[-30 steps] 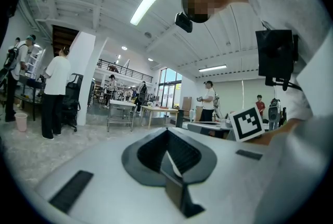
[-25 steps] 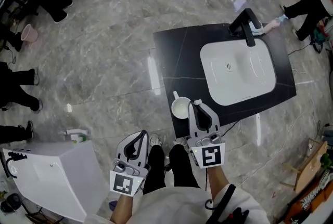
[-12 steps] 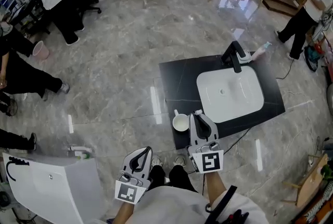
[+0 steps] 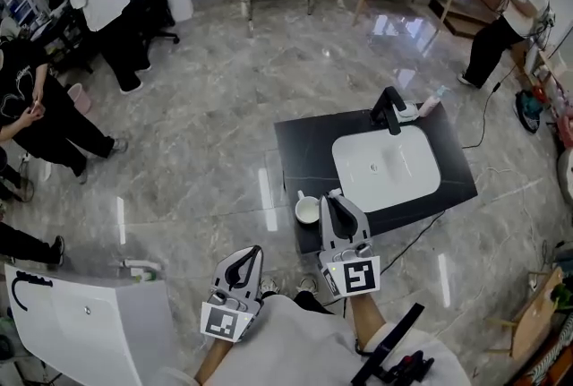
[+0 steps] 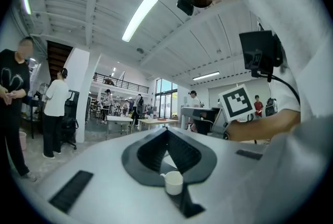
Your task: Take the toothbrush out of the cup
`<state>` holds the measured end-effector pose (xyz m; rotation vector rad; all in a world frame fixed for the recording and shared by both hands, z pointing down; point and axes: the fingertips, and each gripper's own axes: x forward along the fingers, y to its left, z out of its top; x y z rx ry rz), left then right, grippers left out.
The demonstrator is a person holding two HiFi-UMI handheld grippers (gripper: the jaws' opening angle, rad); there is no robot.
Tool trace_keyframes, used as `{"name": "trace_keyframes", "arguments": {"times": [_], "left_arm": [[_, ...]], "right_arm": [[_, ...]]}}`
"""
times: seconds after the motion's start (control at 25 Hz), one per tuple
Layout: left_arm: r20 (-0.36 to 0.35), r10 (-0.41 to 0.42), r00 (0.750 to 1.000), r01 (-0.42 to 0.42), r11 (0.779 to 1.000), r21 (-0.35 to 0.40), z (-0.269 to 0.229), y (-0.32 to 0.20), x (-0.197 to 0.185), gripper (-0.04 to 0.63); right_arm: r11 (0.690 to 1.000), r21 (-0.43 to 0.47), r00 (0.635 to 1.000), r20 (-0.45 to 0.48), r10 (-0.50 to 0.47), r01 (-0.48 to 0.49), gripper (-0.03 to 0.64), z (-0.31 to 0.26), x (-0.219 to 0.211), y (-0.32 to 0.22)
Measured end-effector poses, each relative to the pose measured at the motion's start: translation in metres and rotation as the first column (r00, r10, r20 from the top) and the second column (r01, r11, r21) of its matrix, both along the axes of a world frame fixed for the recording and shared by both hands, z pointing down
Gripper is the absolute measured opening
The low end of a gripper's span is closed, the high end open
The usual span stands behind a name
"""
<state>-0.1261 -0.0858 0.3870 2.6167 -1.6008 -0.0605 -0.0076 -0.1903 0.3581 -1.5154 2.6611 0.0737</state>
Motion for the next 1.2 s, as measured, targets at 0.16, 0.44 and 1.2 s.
{"name": "trace_keyframes", "arguments": {"times": [0.16,0.44,1.2], "left_arm": [[-0.004,-0.003,1.0,0.003,1.0,0.017,-0.005,0.002,0.001,-0.005],[-0.002,0.005,1.0,-0.005,1.0,0.027,-0.003,0.004,0.013,-0.005],[0.093,0.111,0.989,-0.119,0.99,0.08,-0.025,0.01,0.046,-0.005]], "right_arm": [[1.0,0.011,1.0,0.023,0.003,-0.003,0.014,-0.009,0.005,0.011],[1.0,0.012,1.0,0.028,0.002,-0.002,0.014,-0.007,0.014,0.018],[0.994,-0.108,0.999,0.039,0.016,-0.011,0.014,0.003,0.04,0.117]]}}
